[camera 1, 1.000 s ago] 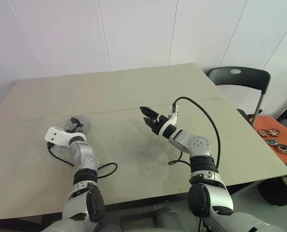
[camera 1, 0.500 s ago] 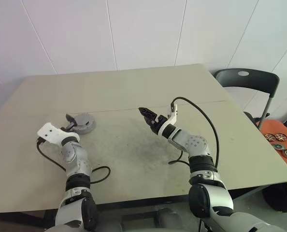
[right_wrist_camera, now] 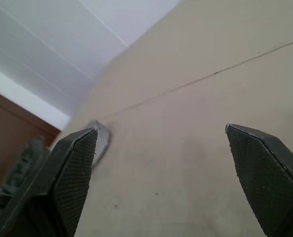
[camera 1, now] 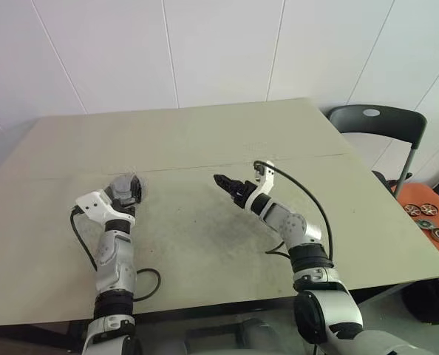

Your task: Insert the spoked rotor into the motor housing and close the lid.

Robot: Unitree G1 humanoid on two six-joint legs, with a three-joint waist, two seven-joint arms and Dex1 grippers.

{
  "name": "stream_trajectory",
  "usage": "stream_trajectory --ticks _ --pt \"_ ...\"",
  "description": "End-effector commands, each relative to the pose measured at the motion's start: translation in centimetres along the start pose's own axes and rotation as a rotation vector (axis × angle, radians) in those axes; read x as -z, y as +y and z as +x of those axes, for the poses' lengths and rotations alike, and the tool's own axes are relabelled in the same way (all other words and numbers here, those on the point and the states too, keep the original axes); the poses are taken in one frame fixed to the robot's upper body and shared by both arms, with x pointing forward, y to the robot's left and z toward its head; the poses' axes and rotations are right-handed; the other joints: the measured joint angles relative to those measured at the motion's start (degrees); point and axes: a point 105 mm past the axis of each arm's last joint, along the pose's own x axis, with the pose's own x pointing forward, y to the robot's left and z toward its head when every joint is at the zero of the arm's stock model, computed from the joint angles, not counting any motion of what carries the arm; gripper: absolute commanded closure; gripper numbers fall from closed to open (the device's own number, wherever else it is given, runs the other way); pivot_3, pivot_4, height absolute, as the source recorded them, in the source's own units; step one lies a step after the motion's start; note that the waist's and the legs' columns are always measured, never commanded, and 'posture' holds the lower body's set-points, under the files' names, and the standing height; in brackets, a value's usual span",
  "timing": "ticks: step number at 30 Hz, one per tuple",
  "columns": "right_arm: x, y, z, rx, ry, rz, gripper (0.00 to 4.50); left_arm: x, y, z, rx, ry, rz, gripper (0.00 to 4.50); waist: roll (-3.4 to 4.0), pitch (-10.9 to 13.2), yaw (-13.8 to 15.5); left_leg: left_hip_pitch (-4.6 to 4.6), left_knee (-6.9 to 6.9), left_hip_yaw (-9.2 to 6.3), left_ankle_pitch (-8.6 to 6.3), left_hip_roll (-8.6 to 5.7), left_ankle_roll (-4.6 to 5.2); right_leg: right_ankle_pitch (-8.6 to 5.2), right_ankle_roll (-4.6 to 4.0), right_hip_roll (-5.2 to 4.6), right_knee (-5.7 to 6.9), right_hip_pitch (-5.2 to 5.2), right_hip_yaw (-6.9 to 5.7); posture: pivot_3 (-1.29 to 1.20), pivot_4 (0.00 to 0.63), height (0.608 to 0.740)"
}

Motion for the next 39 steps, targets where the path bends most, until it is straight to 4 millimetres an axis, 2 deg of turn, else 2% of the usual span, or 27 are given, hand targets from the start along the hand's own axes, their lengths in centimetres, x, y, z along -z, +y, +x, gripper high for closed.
stream_trajectory --ticks 1,7,13,17,21,24,31,37,39 --pt "-2.1 1.0 -0.2 -0.034 -0.054 -0.154 0.16 -1.4 -2.5 0.1 0.174 -0.023 0.066 0.01 0.0 0.0 0.0 0.0 -0.01 0.0 0.0 0.0 0.0 0.0 0.0 0.0 0.0 0.0 0.0 0.0 0.0 0.74" --pt "-3.4 1.4 -1.4 -0.07 -0.08 -0.317 0.08 -2.0 -4.2 -1.3 0.352 -0.01 0.102 0.0 0.0 0.0 0.0 0.02 -0.03 0.0 0.0 0.01 0.0 0.0 0.0 -0.01 0.0 0.0 0.0 0.0 0.0 0.74" --pt "-3.0 1.6 -3.3 -0.109 -0.042 -0.534 0.08 -2.2 -5.7 -2.6 0.551 0.052 0.166 0.0 0.0 0.0 0.0 0.02 0.02 0.0 0.0 0.01 0.0 -0.01 -0.01 -0.01 -0.01 0.03 0.01 0.0 0.0 0.74" --pt "-2.8 1.3 -4.4 -0.117 -0.028 -0.582 0.08 -2.3 -6.2 -3.6 0.64 0.095 0.185 0.0 0.0 0.0 0.1 0.02 0.03 0.01 0.0 0.0 -0.01 -0.01 -0.01 -0.03 -0.02 0.04 0.01 0.0 0.0 0.74" --pt "-3.3 1.1 -5.2 -0.108 -0.072 -0.603 0.08 -2.3 -6.0 -4.2 0.674 0.124 0.218 0.0 -0.01 0.0 0.0 0.05 0.03 0.01 0.0 0.0 0.0 -0.01 -0.01 -0.03 0.0 0.04 0.01 0.0 0.0 0.74" --pt "-2.8 1.1 -5.5 -0.142 -0.043 -0.627 0.08 -2.0 -5.9 -4.6 0.695 0.145 0.24 0.0 -0.01 0.0 0.1 0.05 0.04 0.02 0.0 0.0 -0.01 -0.02 -0.01 -0.03 -0.02 0.06 0.02 0.0 0.0 0.74" --pt "-3.9 0.8 -5.3 -0.116 -0.084 -0.642 0.08 -1.9 -5.7 -4.9 0.712 0.159 0.278 0.0 -0.02 0.0 0.2 0.06 0.04 0.02 0.0 0.01 -0.01 -0.01 -0.02 -0.03 -0.02 0.06 0.02 0.0 0.0 0.74" --pt "-3.0 2.1 -5.4 -0.197 -0.068 -0.624 0.08 -1.8 -5.4 -4.8 0.704 0.16 0.297 0.0 -0.02 0.0 0.2 0.06 0.03 0.02 0.0 0.01 -0.01 -0.01 -0.02 -0.03 -0.02 0.06 0.02 0.0 0.0 0.74" --pt "-3.0 1.9 -5.6 -0.181 -0.069 -0.634 0.08 -1.8 -5.4 -4.8 0.703 0.16 0.301 0.0 -0.02 0.0 0.3 0.05 0.03 0.02 0.0 0.01 -0.01 -0.01 -0.02 -0.03 -0.02 0.06 0.02 0.0 0.0 0.74"
